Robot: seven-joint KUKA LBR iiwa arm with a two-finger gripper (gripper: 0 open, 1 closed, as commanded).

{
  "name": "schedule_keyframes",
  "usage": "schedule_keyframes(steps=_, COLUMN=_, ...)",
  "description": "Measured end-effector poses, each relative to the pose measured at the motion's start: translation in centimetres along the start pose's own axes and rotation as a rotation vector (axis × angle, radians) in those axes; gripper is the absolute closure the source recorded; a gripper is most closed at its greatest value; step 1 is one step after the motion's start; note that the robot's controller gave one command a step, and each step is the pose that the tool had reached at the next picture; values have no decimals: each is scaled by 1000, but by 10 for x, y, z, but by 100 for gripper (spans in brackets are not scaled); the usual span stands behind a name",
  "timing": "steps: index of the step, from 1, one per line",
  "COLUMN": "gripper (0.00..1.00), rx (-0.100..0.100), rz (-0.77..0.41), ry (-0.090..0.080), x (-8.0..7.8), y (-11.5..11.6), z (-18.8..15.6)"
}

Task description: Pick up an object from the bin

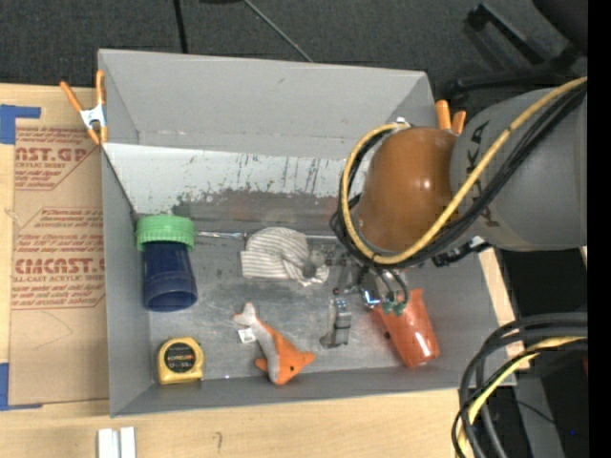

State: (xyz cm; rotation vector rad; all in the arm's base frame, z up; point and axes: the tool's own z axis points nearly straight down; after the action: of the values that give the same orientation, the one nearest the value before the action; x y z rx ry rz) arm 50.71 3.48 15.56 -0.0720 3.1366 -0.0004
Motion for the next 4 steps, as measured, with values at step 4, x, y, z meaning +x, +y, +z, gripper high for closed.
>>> schedule_keyframes(steps=4, gripper=0, rx=-1, rz=6, ry=7, x=-50, y=56, z=6)
